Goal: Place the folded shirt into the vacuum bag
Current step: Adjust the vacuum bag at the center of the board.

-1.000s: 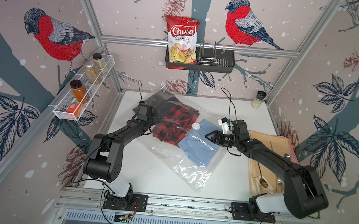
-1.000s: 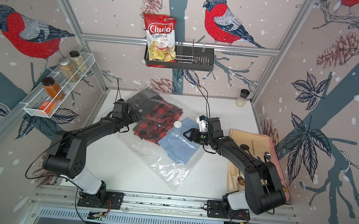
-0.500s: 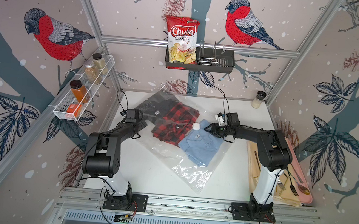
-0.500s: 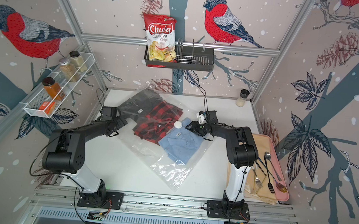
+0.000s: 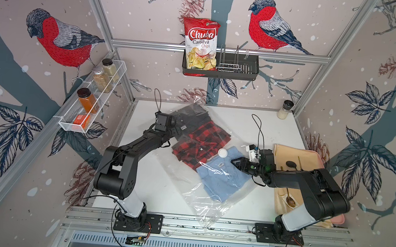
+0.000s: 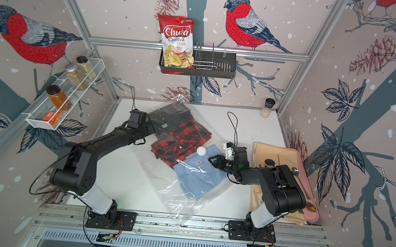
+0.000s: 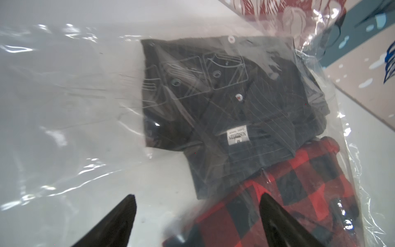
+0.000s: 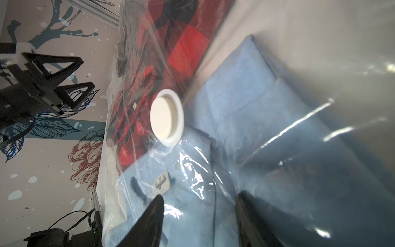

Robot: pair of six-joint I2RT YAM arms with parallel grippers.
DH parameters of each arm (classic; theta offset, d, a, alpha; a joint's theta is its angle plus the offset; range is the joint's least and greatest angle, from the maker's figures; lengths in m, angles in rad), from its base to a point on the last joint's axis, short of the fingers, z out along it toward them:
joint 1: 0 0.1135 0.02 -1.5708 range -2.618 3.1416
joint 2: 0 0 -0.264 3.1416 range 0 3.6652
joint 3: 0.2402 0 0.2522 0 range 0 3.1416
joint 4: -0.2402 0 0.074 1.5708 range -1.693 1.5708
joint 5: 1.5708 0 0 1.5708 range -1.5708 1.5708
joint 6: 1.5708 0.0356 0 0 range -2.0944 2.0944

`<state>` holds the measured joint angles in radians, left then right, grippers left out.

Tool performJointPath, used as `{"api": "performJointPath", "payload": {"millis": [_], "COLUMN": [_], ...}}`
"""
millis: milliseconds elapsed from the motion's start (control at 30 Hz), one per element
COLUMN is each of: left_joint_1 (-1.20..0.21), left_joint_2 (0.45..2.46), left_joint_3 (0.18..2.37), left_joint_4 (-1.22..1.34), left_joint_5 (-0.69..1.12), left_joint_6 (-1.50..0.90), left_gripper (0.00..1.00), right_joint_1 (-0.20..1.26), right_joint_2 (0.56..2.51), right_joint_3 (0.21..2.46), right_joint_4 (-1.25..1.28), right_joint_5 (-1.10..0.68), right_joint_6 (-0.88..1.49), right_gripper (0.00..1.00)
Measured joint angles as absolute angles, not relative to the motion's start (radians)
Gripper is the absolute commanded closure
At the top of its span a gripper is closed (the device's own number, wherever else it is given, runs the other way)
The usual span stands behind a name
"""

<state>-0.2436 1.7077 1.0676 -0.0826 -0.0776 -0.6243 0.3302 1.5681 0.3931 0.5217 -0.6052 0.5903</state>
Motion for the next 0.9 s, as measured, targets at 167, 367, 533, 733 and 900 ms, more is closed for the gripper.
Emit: {"api": "performJointPath", "payload": {"millis": [167, 367, 533, 733, 900], "left_joint_1": [-0.365, -0.419, -0.464, -0.493, -0.492], "left_joint_2": [1.982, 2.243, 2.449, 2.674, 2.661], "left_joint_3": [1.319, 1.63, 1.963, 2.365, 2.39], "left_joint_4": [-0.121, -0.196, -0.276, -0.405, -0.484], "left_joint_5": [-0.049, -0.051, -0.039, -0.02, -0.017], "left_joint_6": [-0.592, -0.531, -0.469, -0.41, -0.358], "left_gripper": [0.14, 0.16, 0.17, 0.17, 0.16], "right_joint_1": [0.379, 0.461, 0.503, 0.486, 0.463], "right_joint_2": [1.475, 1.391, 1.326, 1.354, 1.35], "right_joint_3": [0.344, 0.291, 0.259, 0.281, 0.355], "right_joint_4": [0.481, 0.451, 0.432, 0.431, 0.327], "right_joint_5": [-0.567, -0.543, -0.52, -0.533, -0.543], "right_joint_6": [0.633, 0.68, 0.717, 0.736, 0.738], "right_gripper": [0.44, 0.43, 0.43, 0.43, 0.4]}}
